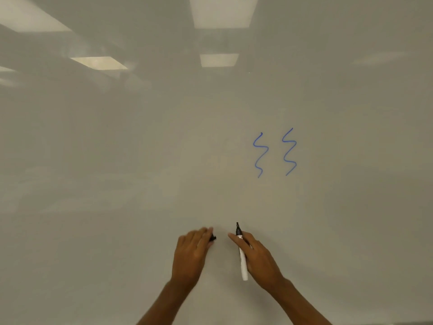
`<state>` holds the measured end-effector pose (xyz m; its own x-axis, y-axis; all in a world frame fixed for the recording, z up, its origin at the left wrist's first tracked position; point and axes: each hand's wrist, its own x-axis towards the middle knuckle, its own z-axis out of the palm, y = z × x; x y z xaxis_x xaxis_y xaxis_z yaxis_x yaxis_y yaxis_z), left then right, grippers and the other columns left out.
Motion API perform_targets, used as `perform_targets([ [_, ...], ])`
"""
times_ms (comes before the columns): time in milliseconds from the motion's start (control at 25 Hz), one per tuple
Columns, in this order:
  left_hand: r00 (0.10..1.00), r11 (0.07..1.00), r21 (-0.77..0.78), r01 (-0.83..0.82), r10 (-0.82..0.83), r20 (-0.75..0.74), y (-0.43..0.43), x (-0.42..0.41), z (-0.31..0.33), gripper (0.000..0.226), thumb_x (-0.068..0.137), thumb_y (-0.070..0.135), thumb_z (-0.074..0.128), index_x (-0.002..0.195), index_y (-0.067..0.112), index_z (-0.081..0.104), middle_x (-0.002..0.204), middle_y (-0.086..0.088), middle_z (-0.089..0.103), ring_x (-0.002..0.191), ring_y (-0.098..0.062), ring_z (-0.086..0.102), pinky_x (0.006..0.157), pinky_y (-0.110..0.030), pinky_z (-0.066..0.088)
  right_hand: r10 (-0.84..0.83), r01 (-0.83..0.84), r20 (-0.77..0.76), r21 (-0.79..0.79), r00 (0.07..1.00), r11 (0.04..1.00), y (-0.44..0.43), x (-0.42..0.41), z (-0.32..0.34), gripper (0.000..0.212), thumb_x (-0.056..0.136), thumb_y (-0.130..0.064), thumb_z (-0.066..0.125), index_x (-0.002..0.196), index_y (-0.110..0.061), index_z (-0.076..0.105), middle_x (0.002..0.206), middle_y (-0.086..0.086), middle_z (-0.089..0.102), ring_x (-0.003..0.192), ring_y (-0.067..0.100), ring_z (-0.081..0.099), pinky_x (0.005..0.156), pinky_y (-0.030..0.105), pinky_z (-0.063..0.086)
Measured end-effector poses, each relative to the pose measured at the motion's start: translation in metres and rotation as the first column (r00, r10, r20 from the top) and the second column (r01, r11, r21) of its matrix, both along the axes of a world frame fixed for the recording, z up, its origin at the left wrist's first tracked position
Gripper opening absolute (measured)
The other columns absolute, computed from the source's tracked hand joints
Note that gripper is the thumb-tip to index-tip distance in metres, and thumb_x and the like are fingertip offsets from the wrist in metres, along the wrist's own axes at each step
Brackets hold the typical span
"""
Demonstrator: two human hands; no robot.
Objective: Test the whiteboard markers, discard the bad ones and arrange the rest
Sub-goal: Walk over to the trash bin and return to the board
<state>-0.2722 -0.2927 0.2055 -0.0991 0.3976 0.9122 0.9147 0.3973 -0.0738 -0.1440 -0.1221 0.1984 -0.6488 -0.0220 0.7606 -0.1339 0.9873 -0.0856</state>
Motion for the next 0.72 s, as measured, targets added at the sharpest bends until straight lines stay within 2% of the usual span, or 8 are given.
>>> perform_targets([
  [80,0.986,0.997,-0.063,0.038,-0.027,0.166,0.000,0.016,-0.037,0.039,0.078,0.019,0.074,0.115,0.012,0.060,0.094,-0.002,0.069,0.077,-0.018,0.064,0.060,-0.030,0.049,0.014,-0.007,0.100,-0.069,0.995,0.998,0.001,0.009,-0.024,0.067,0.086,0.003,0.053,0.143,-0.028,0.037,0.135,-0.007,0.042,0.092,0.004,0.055,0.077,0.006,0.041],
  [120,0.954,0.994,-0.081,0.069,-0.042,0.298,0.000,0.024,-0.050,0.045,0.073,0.015,0.079,0.114,0.012,0.061,0.091,-0.002,0.068,0.075,-0.018,0.064,0.058,-0.029,0.051,0.028,-0.013,0.145,-0.107,0.989,0.994,0.002,0.013,-0.036,0.063,0.091,0.001,0.047,0.145,-0.029,0.034,0.140,-0.009,0.037,0.100,0.003,0.052,0.082,0.006,0.040],
  [200,0.816,0.990,-0.053,0.133,-0.079,0.573,-0.001,0.037,-0.073,0.040,0.081,0.011,0.071,0.119,0.013,0.059,0.099,-0.001,0.066,0.087,-0.016,0.065,0.071,-0.022,0.053,0.044,-0.013,0.211,-0.148,0.977,0.989,0.004,0.022,-0.060,0.048,0.096,-0.012,0.043,0.141,-0.030,0.040,0.139,-0.009,0.036,0.101,0.003,0.052,0.083,0.008,0.043],
  [280,0.629,0.984,-0.053,0.169,-0.066,0.774,-0.002,0.047,-0.089,0.032,0.091,0.012,0.059,0.123,0.012,0.057,0.111,0.000,0.064,0.101,-0.011,0.062,0.083,-0.008,0.044,0.051,-0.010,0.287,-0.143,0.956,0.990,0.005,0.031,-0.079,0.031,0.098,-0.018,0.044,0.125,-0.031,0.049,0.128,-0.004,0.048,0.087,0.008,0.056,0.073,0.016,0.050],
  [320,0.587,0.981,-0.067,0.185,-0.055,0.808,-0.002,0.050,-0.096,0.028,0.092,0.012,0.058,0.120,0.011,0.059,0.111,-0.001,0.065,0.100,-0.011,0.062,0.082,-0.007,0.042,0.057,-0.009,0.335,-0.144,0.941,0.989,0.005,0.035,-0.087,0.026,0.097,-0.018,0.044,0.118,-0.033,0.046,0.120,-0.002,0.053,0.083,0.011,0.057,0.069,0.020,0.050],
  [400,0.546,0.975,-0.099,0.199,-0.026,0.837,-0.004,0.058,-0.105,0.020,0.090,0.010,0.060,0.109,0.009,0.064,0.103,-0.005,0.068,0.090,-0.014,0.063,0.077,-0.013,0.046,0.019,0.061,0.431,-0.169,0.902,0.984,0.005,0.044,-0.096,0.026,0.097,-0.019,0.046,0.115,-0.035,0.037,0.106,-0.002,0.059,0.083,0.015,0.058,0.069,0.023,0.046],
  [520,0.522,0.964,-0.158,0.213,0.025,0.852,-0.006,0.069,-0.117,0.020,0.089,0.010,0.061,0.108,0.005,0.065,0.102,-0.008,0.069,0.091,-0.018,0.064,0.075,-0.011,0.043,-0.027,0.134,0.491,-0.182,0.871,0.974,0.008,0.052,-0.104,0.041,0.094,-0.020,0.051,0.133,-0.028,0.042,0.115,-0.002,0.062,0.097,0.018,0.059,0.080,0.026,0.045],
  [720,0.511,0.958,-0.197,0.208,0.065,0.857,-0.009,0.078,-0.126,0.023,0.090,0.014,0.060,0.111,0.006,0.064,0.105,-0.008,0.069,0.094,-0.017,0.063,0.082,-0.016,0.045,-0.029,0.061,0.508,-0.046,0.861,0.997,0.007,0.054,-0.116,0.035,0.093,-0.018,0.048,0.127,-0.024,0.057,0.113,0.000,0.065,0.097,0.020,0.060,0.079,0.031,0.042],
])
